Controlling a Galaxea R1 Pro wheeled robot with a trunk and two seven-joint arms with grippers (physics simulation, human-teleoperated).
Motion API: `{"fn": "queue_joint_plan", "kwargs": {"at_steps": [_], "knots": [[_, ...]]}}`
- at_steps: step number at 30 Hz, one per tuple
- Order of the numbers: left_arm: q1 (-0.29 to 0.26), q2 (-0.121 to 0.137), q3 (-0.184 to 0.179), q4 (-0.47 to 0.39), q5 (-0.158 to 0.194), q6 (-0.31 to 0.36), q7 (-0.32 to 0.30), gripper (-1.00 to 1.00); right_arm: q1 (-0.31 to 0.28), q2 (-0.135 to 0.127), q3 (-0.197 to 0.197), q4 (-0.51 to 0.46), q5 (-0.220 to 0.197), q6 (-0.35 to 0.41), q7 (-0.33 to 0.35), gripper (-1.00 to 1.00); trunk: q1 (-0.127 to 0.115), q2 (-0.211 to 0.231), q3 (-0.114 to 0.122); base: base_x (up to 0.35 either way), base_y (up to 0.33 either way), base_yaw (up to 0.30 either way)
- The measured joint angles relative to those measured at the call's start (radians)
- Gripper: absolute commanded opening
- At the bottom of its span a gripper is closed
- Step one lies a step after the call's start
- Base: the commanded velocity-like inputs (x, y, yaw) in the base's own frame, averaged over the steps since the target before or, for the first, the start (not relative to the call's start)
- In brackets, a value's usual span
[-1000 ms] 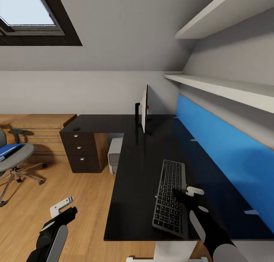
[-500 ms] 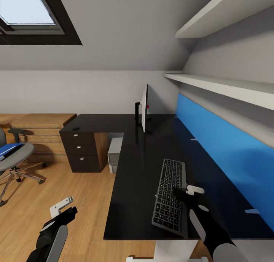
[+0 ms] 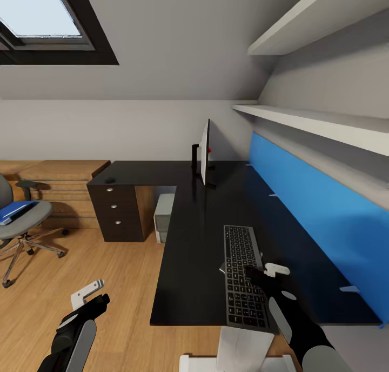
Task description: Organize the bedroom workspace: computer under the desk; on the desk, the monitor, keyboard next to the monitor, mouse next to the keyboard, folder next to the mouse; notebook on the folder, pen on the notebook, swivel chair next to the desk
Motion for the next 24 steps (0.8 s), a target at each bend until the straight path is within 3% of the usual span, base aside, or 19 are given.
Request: {"fn": "queue_joint_plan", "kwargs": {"at_steps": [24], "knots": [[0.000, 0.000, 0.000, 0.000, 0.000, 0.000, -0.001, 1.00, 0.000, -0.001, 0.000, 0.001, 0.000, -0.001, 0.000, 1.00, 0.000, 0.000, 0.000, -0.126, 0.000, 0.000]]}}
